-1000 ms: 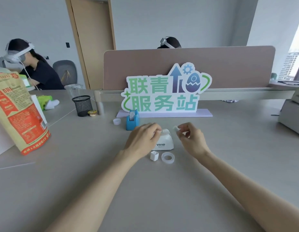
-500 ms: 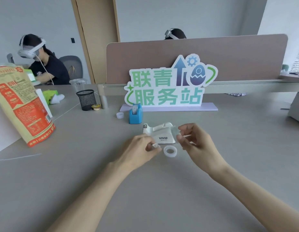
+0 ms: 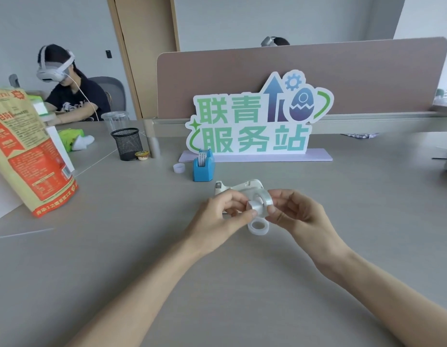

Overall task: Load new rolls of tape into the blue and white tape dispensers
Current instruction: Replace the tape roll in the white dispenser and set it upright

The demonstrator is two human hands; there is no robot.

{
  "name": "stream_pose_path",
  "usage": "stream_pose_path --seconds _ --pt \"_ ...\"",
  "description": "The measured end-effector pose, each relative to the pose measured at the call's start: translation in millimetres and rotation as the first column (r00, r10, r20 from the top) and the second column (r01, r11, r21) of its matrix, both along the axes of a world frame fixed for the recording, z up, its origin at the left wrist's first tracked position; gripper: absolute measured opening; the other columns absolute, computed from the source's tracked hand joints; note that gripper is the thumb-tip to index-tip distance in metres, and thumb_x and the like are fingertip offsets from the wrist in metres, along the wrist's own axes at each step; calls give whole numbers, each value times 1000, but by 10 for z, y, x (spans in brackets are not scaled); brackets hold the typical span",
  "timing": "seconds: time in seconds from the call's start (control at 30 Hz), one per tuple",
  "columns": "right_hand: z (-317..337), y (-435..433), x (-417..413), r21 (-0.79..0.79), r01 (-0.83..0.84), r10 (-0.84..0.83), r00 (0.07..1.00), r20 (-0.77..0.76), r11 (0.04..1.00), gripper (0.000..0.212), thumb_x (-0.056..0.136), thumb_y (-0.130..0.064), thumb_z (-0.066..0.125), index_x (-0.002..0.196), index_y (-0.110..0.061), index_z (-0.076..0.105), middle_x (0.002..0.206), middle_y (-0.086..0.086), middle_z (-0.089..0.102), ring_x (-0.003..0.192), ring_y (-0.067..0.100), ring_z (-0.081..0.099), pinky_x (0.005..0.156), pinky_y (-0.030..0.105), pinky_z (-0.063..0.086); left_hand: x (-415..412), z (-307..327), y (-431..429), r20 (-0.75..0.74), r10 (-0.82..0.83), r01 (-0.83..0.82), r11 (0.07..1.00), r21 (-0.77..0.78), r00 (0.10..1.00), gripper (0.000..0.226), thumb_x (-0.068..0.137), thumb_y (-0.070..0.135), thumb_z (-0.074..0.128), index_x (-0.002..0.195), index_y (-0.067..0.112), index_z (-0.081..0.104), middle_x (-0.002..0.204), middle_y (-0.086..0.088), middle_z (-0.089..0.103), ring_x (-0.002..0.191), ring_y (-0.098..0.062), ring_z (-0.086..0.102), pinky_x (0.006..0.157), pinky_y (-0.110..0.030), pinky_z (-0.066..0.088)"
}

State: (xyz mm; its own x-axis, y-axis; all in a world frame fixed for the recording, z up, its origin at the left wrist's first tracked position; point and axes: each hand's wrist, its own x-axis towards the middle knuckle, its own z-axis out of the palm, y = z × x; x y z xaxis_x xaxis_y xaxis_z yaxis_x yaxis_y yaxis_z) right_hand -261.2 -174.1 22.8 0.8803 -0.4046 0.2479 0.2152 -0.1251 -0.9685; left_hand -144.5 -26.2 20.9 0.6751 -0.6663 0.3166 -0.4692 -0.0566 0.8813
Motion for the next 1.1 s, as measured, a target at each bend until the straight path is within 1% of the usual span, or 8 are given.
stream_pose_path --seconds 0.17,0.33,0.5,0.6,0.67,0.9,1.0,1.1 --pt "13 -13 -4 34 -60 61 998 -16 998 23 91 -12 62 114 -9 65 112 6 73 107 20 68 100 40 51 -25 29 20 55 -8 10 1000 -22 998 14 84 26 72 89 21 59 77 15 65 69 -8 52 65 -16 41" --pt "-4 -15 0 8 -36 36 999 -1 999 21 91 -7 62 111 -7 66 109 6 74 104 16 69 84 16 53 -54 39 33 108 -22 20 1000 20 994 14 86 23 69 90 18 56 74 21 61 65 -10 43 60 -16 36" --pt "-16 -1 6 -27 -26 26 999 19 999 20 91 -4 61 110 -6 65 108 6 73 101 12 69 82 16 52 -38 53 58 142 -26 18 998 55 989 13 87 25 68 91 20 56 75 23 61 67 -14 46 62 -18 39" --pt "-24 25 4 -80 -7 10 999 34 997 17 91 -2 60 107 -6 66 104 5 74 96 12 71 81 18 53 -36 53 72 220 -15 -8 995 102 975 13 87 28 67 91 21 56 77 24 61 69 -24 49 68 -32 45" --pt "-31 41 5 -110 21 -17 999 38 994 15 91 -4 60 104 -8 67 102 3 75 95 12 71 82 19 54 -60 56 67 274 8 -40 993 111 962 14 85 29 67 89 22 56 77 25 61 67 -22 48 67 -36 46" --pt "-1 78 4 -86 76 -72 996 47 993 15 92 -3 60 104 -10 67 101 0 75 94 9 71 79 15 52 -95 53 44 338 132 -159 986 54 932 16 82 34 66 85 25 53 82 20 66 56 -17 47 61 -37 47" --pt "-4 100 0 -100 101 -95 994 62 990 16 92 -1 59 102 -10 68 98 0 76 94 10 71 79 15 52 -121 43 16 381 167 -207 976 66 909 15 83 33 67 85 24 54 82 18 67 53 -7 47 54 -29 41" --pt "-3 157 -8 -109 128 -117 988 96 986 13 91 -1 60 97 -10 68 94 -2 77 91 6 72 76 12 51 -161 32 -8 416 210 -261 963 71 885 16 83 33 67 85 23 54 84 16 68 56 4 49 55 -23 36"
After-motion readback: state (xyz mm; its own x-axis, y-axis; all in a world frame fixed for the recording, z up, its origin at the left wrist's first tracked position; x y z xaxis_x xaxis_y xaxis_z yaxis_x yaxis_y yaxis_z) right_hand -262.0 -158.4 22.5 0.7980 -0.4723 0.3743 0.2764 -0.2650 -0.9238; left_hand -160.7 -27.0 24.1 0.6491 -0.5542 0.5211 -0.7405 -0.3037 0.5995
